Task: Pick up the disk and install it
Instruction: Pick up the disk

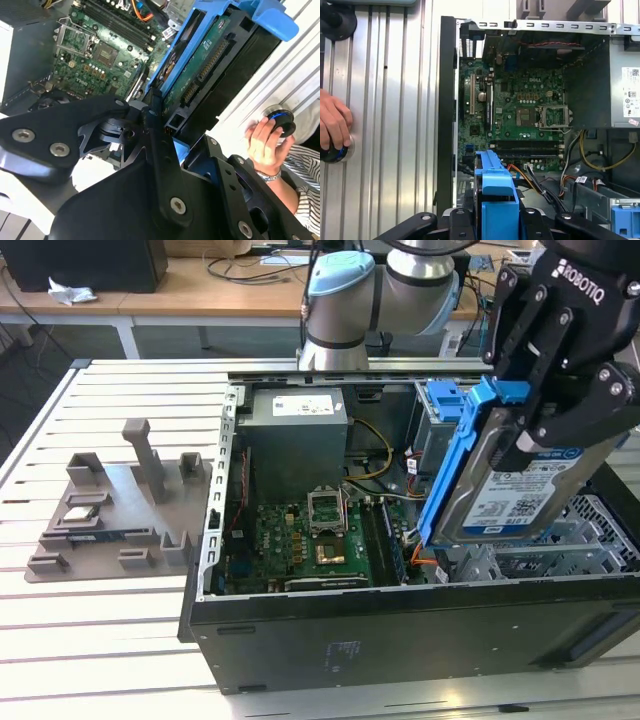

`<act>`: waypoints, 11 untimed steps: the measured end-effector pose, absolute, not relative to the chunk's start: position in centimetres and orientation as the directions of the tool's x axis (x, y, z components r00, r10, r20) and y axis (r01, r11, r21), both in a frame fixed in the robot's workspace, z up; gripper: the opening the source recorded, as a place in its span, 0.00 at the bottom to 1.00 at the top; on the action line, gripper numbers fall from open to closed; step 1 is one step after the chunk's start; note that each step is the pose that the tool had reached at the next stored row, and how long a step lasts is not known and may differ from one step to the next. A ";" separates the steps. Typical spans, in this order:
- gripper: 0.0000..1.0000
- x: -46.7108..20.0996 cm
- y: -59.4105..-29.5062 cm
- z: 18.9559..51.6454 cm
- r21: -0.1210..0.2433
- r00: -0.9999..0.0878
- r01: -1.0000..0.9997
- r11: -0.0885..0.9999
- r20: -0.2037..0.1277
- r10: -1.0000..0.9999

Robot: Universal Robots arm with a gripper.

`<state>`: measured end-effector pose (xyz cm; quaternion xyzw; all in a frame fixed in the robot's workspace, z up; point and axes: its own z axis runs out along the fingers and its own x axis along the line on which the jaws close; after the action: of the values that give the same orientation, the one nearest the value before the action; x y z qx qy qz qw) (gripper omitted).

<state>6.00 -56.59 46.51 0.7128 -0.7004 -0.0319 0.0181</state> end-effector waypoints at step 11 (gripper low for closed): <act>0.37 10.2 -56.9 46.0 0.071 0.011 -0.997 -0.013 -0.020 -1.000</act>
<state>10.22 -56.92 46.01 0.7109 -0.7023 -0.0322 0.0184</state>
